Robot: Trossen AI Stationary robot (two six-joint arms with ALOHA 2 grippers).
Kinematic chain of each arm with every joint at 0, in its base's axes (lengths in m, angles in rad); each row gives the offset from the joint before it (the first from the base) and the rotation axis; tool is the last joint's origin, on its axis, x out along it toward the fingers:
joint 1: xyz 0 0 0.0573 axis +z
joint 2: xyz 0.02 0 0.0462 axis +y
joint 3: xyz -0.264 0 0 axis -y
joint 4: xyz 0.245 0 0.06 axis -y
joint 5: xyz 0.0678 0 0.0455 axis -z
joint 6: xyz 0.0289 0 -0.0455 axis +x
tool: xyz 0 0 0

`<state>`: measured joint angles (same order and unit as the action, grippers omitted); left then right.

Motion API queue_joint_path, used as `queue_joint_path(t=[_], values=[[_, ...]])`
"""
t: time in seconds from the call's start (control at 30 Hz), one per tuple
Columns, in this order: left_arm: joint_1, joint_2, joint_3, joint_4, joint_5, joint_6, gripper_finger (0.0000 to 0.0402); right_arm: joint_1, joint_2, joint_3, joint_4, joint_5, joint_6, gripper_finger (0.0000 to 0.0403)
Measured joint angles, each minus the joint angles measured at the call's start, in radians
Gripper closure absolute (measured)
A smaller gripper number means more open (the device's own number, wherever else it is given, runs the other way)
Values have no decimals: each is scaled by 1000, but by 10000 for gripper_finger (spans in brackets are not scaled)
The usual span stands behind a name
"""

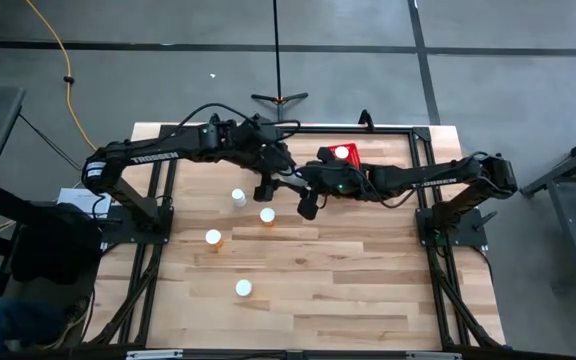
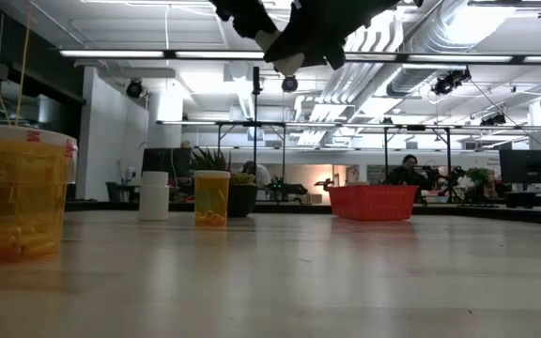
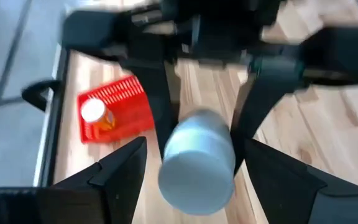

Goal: Pick and place pill bottles into a basket
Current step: Put the top white pill bottle into the bin

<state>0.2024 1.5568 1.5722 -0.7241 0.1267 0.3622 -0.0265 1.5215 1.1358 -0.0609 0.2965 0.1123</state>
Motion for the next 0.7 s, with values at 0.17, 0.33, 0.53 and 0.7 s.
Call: queue_joint_path(t=[0.17, 0.33, 0.53, 0.7], values=[[0, 12, 1, -20, 0, 0, 96, 0, 0, 0, 3, -3, 0, 240], [0, 29, 0, -37, 14, 0, 102, 0, 0, 0, 10, -17, -1, 240], [0, 30, 0, -35, 25, 0, 137, 0, 0, 0, 6, -18, -2, 240], [0, 30, 0, -34, 23, 0, 159, 0, 0, 0, 2, -20, -6, 240]])
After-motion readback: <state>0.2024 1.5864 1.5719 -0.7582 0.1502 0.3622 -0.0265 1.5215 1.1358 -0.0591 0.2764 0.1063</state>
